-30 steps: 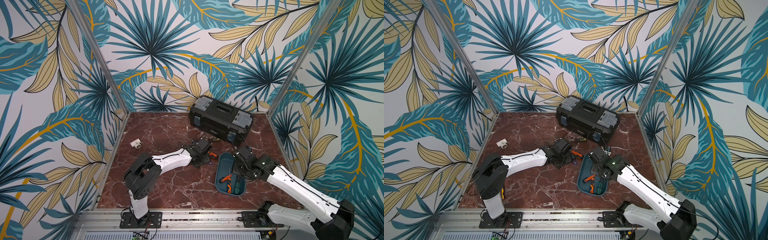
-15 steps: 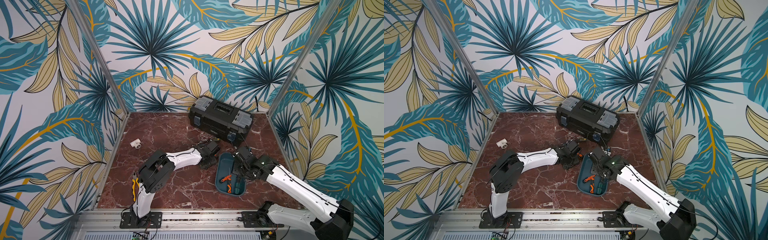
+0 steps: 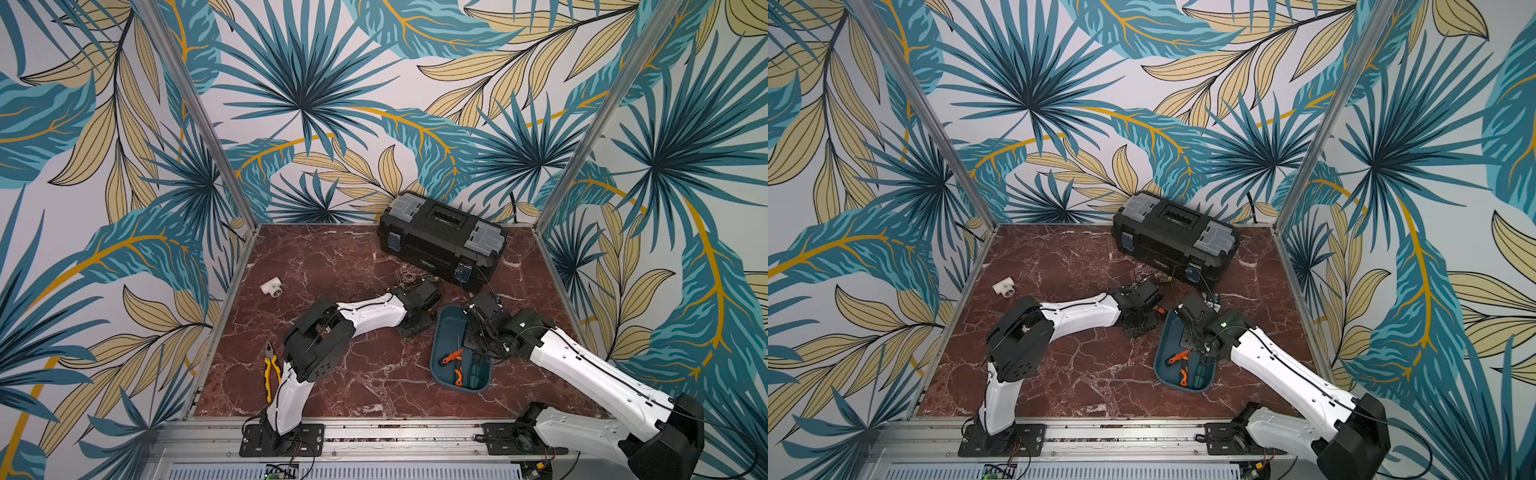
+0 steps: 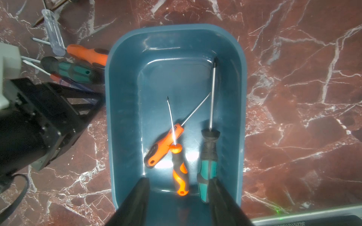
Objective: Put the screwdriver on the desktop into the storage box
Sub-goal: Pick up the screwdriver from the center of the board.
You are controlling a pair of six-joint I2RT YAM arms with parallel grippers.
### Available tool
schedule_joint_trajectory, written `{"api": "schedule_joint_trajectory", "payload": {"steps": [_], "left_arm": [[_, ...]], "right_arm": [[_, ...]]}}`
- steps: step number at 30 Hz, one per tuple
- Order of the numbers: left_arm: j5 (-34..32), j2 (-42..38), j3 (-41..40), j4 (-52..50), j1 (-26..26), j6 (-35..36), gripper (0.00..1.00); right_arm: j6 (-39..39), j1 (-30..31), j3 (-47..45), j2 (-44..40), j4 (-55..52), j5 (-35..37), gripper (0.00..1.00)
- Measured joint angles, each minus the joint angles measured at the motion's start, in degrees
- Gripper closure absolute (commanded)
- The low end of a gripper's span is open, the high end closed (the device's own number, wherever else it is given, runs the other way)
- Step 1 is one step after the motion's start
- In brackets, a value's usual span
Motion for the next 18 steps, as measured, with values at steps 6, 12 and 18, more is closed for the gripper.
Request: {"api": "schedule_joint_trajectory", "payload": {"steps": [6, 12, 18], "left_arm": [[-1.14, -2.45, -3.04, -0.20, 1.44, -0.20, 0.53], [-2.84, -3.28, -3.87, -1.29, 3.06, 1.64, 0.51], [-3.67, -3.26, -3.87, -1.31, 5.05, 4.04, 0.59]], "right_arm": [[0.00, 0.00, 0.00, 0.61, 0.00, -0.26, 0.46], [0.00, 0.00, 0.00, 0.66, 0.02, -0.46, 0.46], [0.02, 0.00, 0.00, 0.66, 0.02, -0.50, 0.46]]}}
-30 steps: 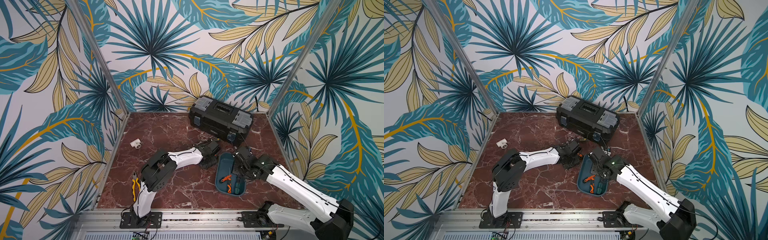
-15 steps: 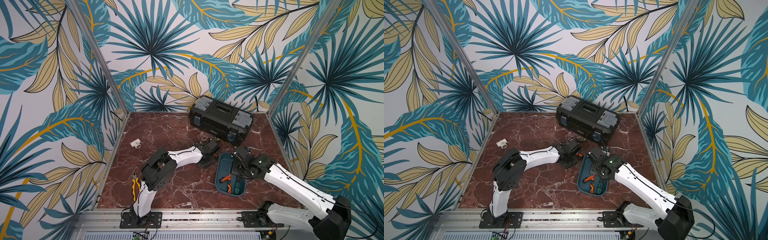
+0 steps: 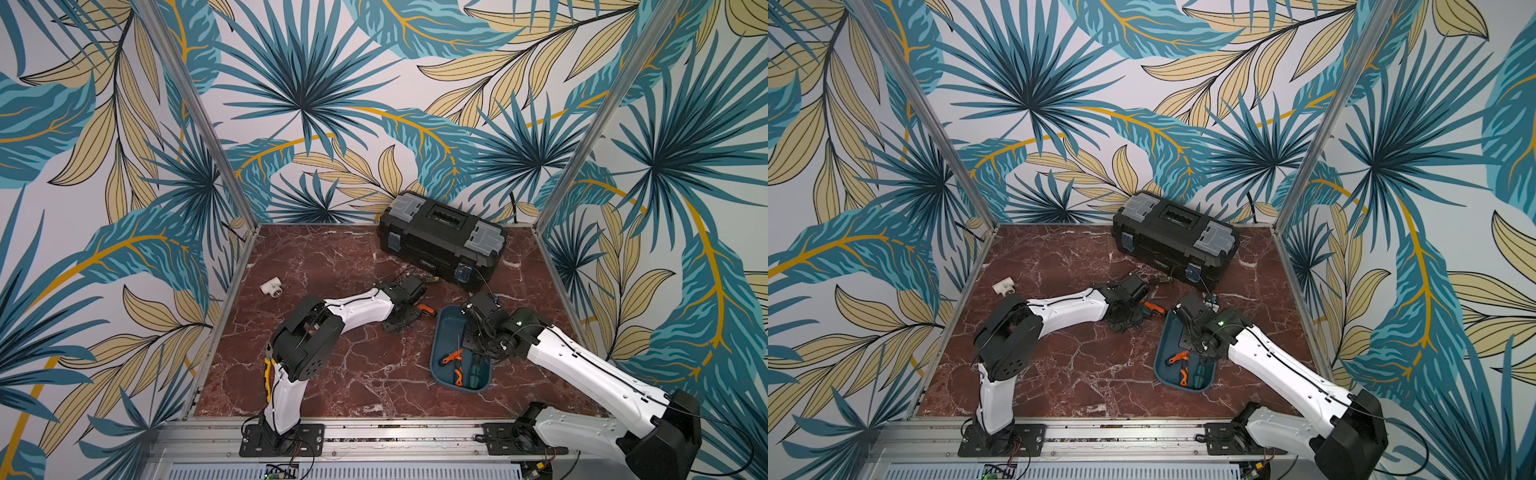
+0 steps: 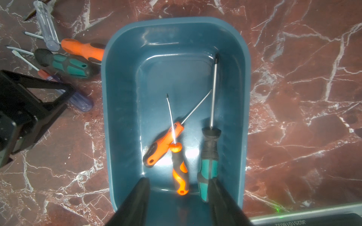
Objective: Put the screwdriver on the desktop into the storage box
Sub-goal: Pick up the screwdriver from the center of the board.
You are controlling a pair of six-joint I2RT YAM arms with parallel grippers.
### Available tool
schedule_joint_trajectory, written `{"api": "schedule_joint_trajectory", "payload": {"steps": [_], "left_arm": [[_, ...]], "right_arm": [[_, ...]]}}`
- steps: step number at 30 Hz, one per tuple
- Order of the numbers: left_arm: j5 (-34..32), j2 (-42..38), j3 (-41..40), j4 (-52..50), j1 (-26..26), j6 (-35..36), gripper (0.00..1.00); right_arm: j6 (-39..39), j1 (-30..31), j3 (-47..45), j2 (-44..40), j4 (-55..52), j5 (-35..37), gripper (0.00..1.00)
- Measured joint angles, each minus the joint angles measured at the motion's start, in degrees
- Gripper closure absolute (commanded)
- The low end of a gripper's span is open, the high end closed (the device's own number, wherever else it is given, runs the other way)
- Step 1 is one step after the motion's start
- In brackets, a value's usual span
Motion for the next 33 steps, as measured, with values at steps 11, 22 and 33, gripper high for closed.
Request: {"api": "schedule_joint_trajectory", "payload": {"steps": [11, 22, 33], "left_arm": [[-0.39, -0.09, -0.17, -2.64, 0.79, -0.31, 0.84], [-2.03, -8.85, -10.23, -5.29, 0.79, -4.20, 0.97], [-7.54, -21.79, -11.17, -7.17, -2.80, 6.93, 1.00]], "right_arm": [[0.48, 0.00, 0.00, 0.22, 0.02, 0.00, 0.46], [0.61, 0.00, 0.02, 1.49, 0.35, -0.22, 0.46], [0.63, 0.00, 0.00, -0.11, 0.52, 1.40, 0.47]]}}
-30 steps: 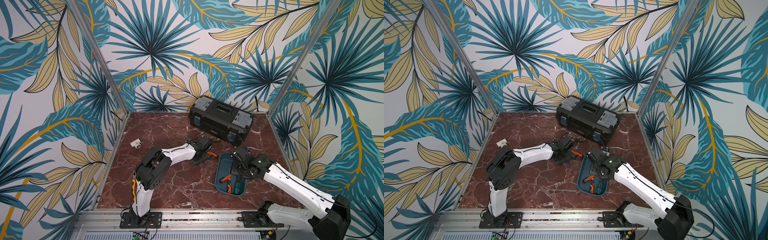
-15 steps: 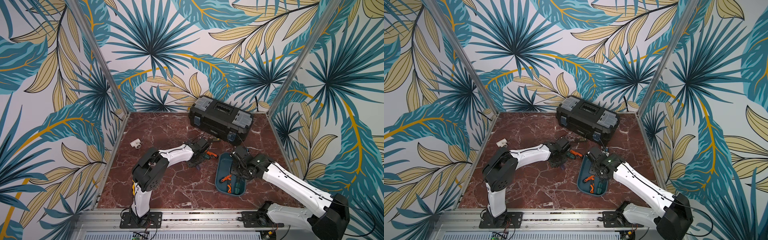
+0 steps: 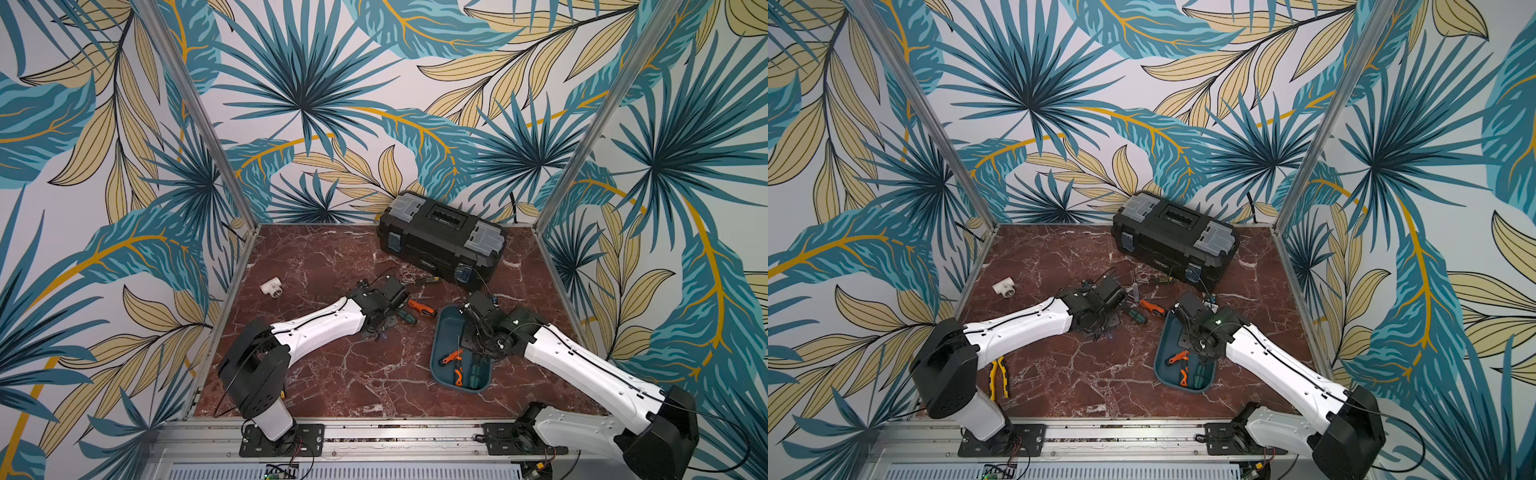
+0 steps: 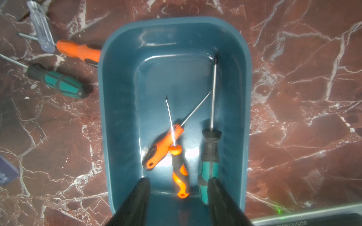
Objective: Put the screwdriver on the desktop into the storage box
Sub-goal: Pick up the screwdriver from the center of the board, then place the screwdriver in the storage box.
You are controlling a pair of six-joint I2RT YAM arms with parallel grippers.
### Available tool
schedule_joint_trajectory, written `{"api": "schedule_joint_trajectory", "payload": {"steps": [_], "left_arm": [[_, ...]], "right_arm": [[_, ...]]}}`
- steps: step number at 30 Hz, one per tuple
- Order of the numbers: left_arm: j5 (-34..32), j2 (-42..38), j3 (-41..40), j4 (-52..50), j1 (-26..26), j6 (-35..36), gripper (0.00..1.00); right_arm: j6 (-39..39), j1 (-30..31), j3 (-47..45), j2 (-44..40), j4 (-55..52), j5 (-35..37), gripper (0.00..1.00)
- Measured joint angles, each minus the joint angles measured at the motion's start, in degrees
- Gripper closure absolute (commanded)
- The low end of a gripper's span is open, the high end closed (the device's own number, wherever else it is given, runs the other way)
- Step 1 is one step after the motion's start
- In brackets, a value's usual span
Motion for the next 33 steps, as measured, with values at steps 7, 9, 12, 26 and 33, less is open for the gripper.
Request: {"api": "schedule_joint_trajectory", "payload": {"steps": [7, 9, 12, 26, 33], "left_arm": [[2.67, -2.23, 6.27, 0.98, -5.68, 11.13, 1.00], [5.22, -1.27, 9.40, 1.92, -7.74, 13.70, 1.00], [8.24, 2.89, 16.65, 2.23, -12.17, 18.08, 1.00], [16.63, 22.58, 28.39, -4.57, -18.01, 26.84, 1.00], [16.20, 24.68, 28.76, -8.57, -17.64, 25.88, 1.00]], "right_arm": [[1.73, -0.59, -0.83, -9.40, -0.68, 5.66, 0.47], [2.34, -0.90, -0.90, -11.26, -1.40, 7.41, 0.48], [3.50, -1.09, -0.85, -13.97, -3.37, 10.86, 0.48], [4.92, -1.29, 1.95, -20.37, -10.49, 20.72, 0.48], [6.69, -1.29, -0.94, -21.97, -11.04, 20.48, 0.48]]}}
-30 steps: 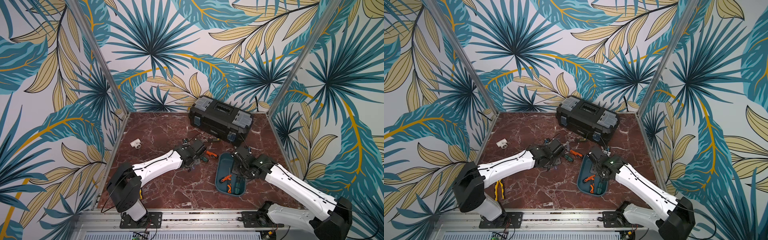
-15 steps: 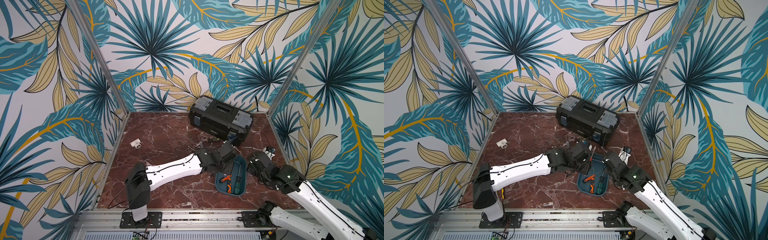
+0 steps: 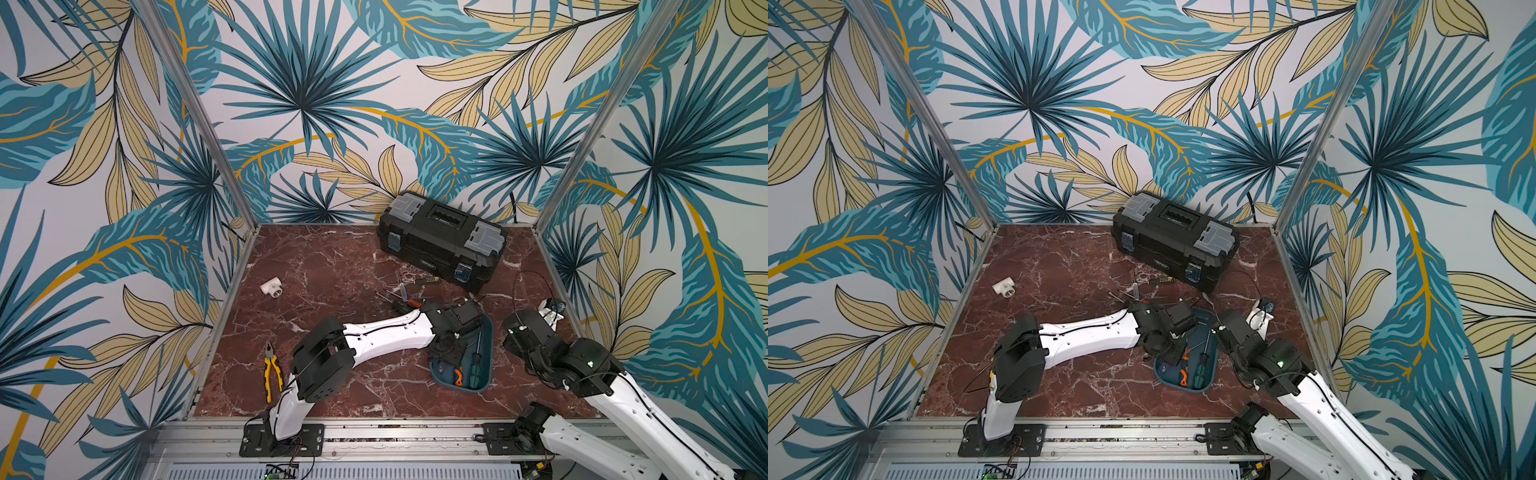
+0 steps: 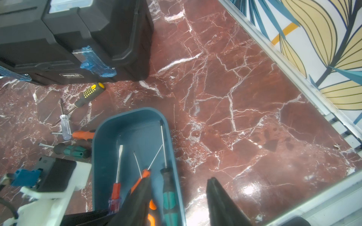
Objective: Put the screwdriver on the desktop into the storage box
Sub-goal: Place the screwdriver in the storage box.
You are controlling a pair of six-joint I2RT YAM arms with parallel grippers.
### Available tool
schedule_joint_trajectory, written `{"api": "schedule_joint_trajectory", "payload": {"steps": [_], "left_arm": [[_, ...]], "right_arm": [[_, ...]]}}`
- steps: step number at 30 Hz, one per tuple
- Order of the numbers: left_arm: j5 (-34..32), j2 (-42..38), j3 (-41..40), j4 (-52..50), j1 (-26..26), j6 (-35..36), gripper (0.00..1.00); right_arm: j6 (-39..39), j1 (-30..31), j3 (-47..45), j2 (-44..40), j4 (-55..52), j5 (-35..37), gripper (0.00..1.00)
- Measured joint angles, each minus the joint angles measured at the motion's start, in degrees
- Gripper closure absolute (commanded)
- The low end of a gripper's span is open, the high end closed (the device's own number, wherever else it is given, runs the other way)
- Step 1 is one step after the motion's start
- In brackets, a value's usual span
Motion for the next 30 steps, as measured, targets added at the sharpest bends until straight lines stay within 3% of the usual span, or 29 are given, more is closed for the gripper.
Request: {"api": "schedule_joint_trajectory", "payload": {"steps": [9, 15, 21, 30], "left_arm": [[-0.44, 3.37, 0.09, 2.60, 0.37, -3.91, 1.00], [-0.76, 4.31, 0.07, 4.00, 0.55, -6.38, 0.75], [-2.40, 3.93, 0.04, 5.35, 0.70, -7.28, 0.57], [-8.20, -6.43, -2.54, 11.08, 1.36, -7.74, 0.54]], "right_arm": [[-0.79, -0.02, -0.20, 3.26, -0.26, 0.02, 0.48], [-2.73, -0.46, 1.64, 6.82, 0.20, -0.02, 0.44], [-5.14, -0.70, 2.47, 8.70, 2.19, -1.88, 0.40], [-8.70, -1.07, 4.26, 8.52, 3.39, -3.08, 0.40]]}}
